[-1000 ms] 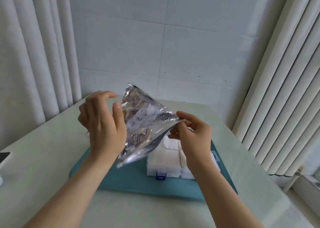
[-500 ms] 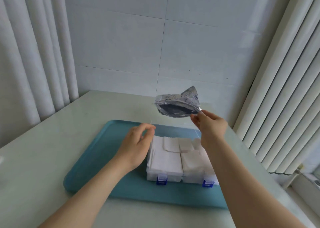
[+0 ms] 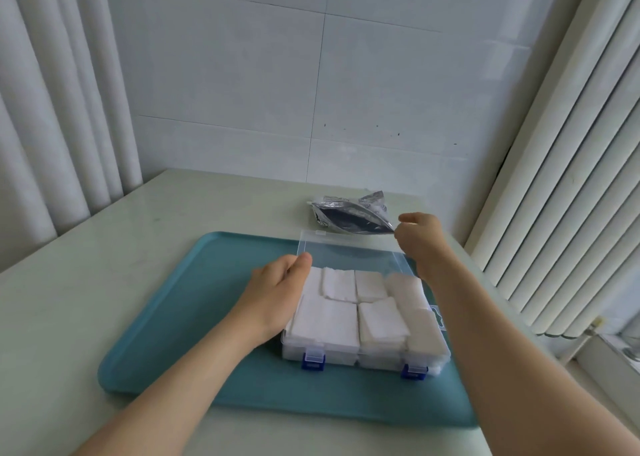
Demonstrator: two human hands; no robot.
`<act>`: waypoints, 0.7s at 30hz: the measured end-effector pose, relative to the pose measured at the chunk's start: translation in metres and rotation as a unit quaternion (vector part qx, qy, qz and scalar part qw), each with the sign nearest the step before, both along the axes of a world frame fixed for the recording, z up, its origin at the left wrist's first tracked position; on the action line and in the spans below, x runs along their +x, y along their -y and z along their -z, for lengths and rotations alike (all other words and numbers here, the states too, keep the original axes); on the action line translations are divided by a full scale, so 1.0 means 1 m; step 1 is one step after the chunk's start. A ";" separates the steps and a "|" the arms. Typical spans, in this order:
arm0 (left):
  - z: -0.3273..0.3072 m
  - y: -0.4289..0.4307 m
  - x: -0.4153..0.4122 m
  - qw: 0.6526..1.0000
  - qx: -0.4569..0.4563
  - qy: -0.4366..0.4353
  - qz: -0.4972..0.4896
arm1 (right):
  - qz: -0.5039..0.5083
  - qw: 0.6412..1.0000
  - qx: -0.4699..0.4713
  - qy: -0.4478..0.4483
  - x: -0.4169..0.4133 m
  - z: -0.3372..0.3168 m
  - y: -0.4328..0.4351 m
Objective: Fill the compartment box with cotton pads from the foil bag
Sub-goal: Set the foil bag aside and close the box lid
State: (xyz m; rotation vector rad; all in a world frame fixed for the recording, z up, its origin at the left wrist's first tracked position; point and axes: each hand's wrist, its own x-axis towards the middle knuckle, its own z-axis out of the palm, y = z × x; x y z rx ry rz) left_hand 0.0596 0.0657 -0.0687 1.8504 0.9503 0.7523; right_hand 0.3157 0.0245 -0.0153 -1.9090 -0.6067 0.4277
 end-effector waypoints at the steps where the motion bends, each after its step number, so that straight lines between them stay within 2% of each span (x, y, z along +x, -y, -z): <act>1: 0.000 0.001 0.000 1.000 0.003 0.004 0.001 | 0.011 1.000 -0.007 0.018 0.002 0.003 0.002; 3: -0.002 0.002 -0.001 1.000 0.007 0.012 -0.003 | 0.016 0.997 -0.046 0.056 0.005 0.009 0.008; 6: -0.005 0.004 -0.004 0.999 0.018 0.027 -0.013 | 0.009 0.996 -0.081 0.047 0.001 0.015 0.020; 14: -0.010 0.000 -0.015 0.994 -0.025 0.043 -0.096 | -0.051 0.997 -0.043 0.028 -0.015 0.035 0.038; 17: -0.012 -0.005 -0.026 0.987 -0.065 0.089 -0.113 | -0.071 0.997 -0.008 0.033 -0.023 0.037 0.043; 21: -0.015 -0.006 -0.034 0.984 -0.102 0.115 -0.089 | -0.085 0.995 0.046 0.031 -0.033 0.031 0.054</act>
